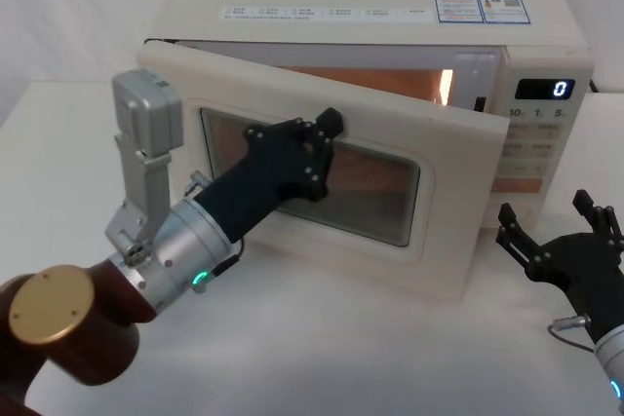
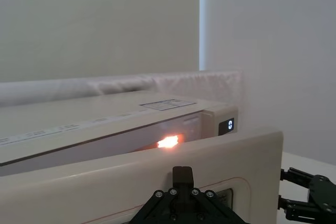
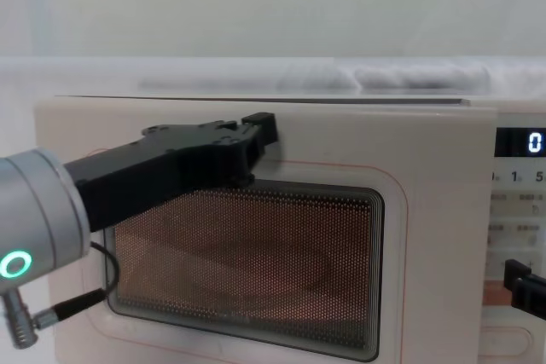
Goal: Press the button to open the microwave door with one hand; close the microwave door with the other hand.
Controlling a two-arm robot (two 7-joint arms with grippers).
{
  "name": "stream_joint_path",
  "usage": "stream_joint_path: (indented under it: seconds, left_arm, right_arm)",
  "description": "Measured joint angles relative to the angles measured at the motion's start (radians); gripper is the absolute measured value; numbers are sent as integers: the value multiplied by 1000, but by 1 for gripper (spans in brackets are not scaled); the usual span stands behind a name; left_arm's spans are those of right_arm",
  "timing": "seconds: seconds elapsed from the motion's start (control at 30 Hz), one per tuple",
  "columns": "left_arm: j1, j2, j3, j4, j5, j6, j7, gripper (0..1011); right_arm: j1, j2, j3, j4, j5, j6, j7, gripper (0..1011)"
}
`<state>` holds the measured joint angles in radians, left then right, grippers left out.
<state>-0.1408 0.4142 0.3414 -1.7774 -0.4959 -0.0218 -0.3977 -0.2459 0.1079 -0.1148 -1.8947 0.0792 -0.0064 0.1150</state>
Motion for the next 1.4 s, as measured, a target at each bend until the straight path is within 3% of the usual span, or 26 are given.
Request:
stream_joint_path:
  seconds: [0.77, 1.13, 1.4]
  left_arm:
    - [-58, -35, 49, 48, 47, 32, 23, 0]
    - [-74, -71, 49, 84, 101, 29, 73, 0]
    - [-73, -117, 23, 104, 129, 9, 116, 0]
  right_arm:
    - [0, 0, 0, 0, 0, 0, 0, 1002]
    - [0, 0, 0, 0, 0, 0, 0, 1002]
    - [0, 0, 0, 0, 0, 0, 0, 1002]
